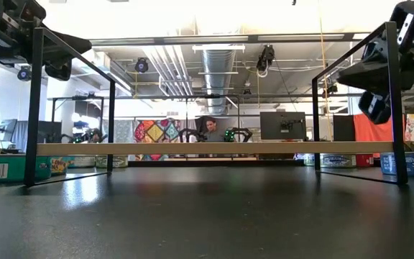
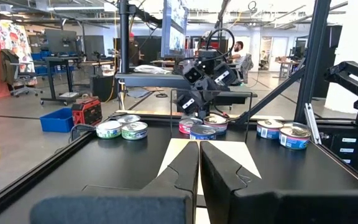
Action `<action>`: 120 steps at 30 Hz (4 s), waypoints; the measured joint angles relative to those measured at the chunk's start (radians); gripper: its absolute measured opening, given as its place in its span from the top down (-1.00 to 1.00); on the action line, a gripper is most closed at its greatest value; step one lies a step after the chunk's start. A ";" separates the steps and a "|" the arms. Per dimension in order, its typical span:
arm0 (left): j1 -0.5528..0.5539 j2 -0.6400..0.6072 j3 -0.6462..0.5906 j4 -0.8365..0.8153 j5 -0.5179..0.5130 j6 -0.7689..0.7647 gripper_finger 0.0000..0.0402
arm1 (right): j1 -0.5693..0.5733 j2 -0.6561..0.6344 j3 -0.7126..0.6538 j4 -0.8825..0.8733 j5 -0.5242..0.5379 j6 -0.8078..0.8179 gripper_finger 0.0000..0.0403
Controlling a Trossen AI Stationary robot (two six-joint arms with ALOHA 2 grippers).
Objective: Stack canned seafood by type on shelf
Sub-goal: Put the top left green tuna can on the shelf
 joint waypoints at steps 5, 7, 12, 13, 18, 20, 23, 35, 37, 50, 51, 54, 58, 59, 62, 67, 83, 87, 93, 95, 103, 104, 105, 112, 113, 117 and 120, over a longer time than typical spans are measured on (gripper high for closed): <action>0.000 0.000 0.000 -0.001 0.000 0.000 1.00 | 0.000 0.034 0.007 -0.073 0.293 0.008 0.86; 0.000 0.000 0.000 0.000 0.000 0.000 1.00 | -0.005 0.062 0.032 -0.115 0.505 0.102 0.86; 0.000 0.000 0.000 0.000 0.000 0.000 1.00 | -0.060 0.153 0.195 -0.417 0.762 0.267 0.86; 0.000 0.000 0.000 -0.001 0.000 0.000 1.00 | -0.082 0.177 0.231 -0.504 0.769 0.301 0.86; 0.000 0.000 0.000 0.000 0.000 0.000 1.00 | -0.207 0.299 0.373 -0.865 0.726 0.523 0.86; 0.000 0.000 0.000 0.000 0.000 0.000 1.00 | -0.255 0.344 0.400 -0.913 0.710 0.551 0.86; 0.000 0.000 0.000 0.000 0.000 0.000 1.00 | -0.317 0.388 0.420 -0.894 0.664 0.583 0.86; 0.000 0.000 0.000 -0.001 0.000 0.000 1.00 | -0.372 0.529 0.648 -0.866 0.661 0.365 0.86; 0.000 0.000 0.000 0.000 0.000 0.000 1.00 | -0.373 0.576 0.709 -0.868 0.663 0.322 0.86; 0.001 0.001 0.000 0.000 0.000 0.000 1.00 | -0.246 0.982 1.128 -0.834 0.684 0.123 0.86; 0.001 0.001 0.000 0.000 0.000 0.000 1.00 | -0.222 1.012 1.159 -0.829 0.705 0.105 0.86; 0.001 0.001 0.000 0.000 0.000 0.000 1.00 | -0.156 1.089 1.240 -0.803 0.756 0.081 0.86; 0.001 0.001 -0.001 0.033 0.000 -0.107 1.00 | -0.094 1.177 1.325 -0.792 0.758 0.061 0.86; 0.001 0.001 -0.001 0.062 0.000 -0.181 1.00 | -0.082 1.195 1.343 -0.792 0.758 0.050 0.86; 0.001 0.001 -0.001 0.164 -0.001 -0.434 1.00 | -0.059 1.239 1.385 -0.793 0.756 0.019 0.86; 0.001 -0.001 -0.001 0.311 -0.001 -0.695 1.00 | -0.057 1.279 1.443 -0.792 0.725 -0.008 0.86; 0.161 0.277 0.430 -0.527 -0.384 -0.813 0.95 | -0.155 1.268 1.492 -0.791 0.586 -0.108 0.86; 0.310 0.426 0.577 -0.692 -0.340 -0.818 0.79 | -0.171 1.268 1.492 -0.790 0.548 -0.135 0.86; 0.630 0.699 0.702 -0.734 0.024 -0.697 0.40 | -0.170 1.265 1.510 -0.793 0.469 -0.188 0.86; 0.734 0.808 0.728 -0.737 0.131 -0.645 0.26 | -0.168 1.263 1.534 -0.794 0.421 -0.206 0.86; 1.075 1.219 0.891 -0.746 0.349 -0.457 -0.14 | -0.148 1.240 1.625 -0.828 0.276 -0.291 0.86; 1.094 1.257 0.916 -0.754 0.348 -0.437 -0.17 | -0.143 1.236 1.633 -0.838 0.277 -0.299 0.86; 1.108 1.295 0.940 -0.761 0.345 -0.416 -0.18 | -0.141 1.231 1.641 -0.851 0.276 -0.307 0.86; 1.128 1.498 1.075 -0.844 0.209 -0.297 -0.15 | -0.132 1.205 1.673 -0.913 0.278 -0.324 0.86; 1.129 1.520 1.088 -0.845 0.174 -0.287 -0.14 | -0.130 1.201 1.677 -0.919 0.279 -0.338 0.86; 1.133 1.612 1.143 -0.863 0.084 -0.255 -0.04 | -0.128 1.198 1.689 -0.995 0.278 -0.374 0.86; 1.134 1.682 1.173 -0.907 0.111 -0.255 0.11 | -0.128 1.194 1.689 -1.056 0.278 -0.370 0.86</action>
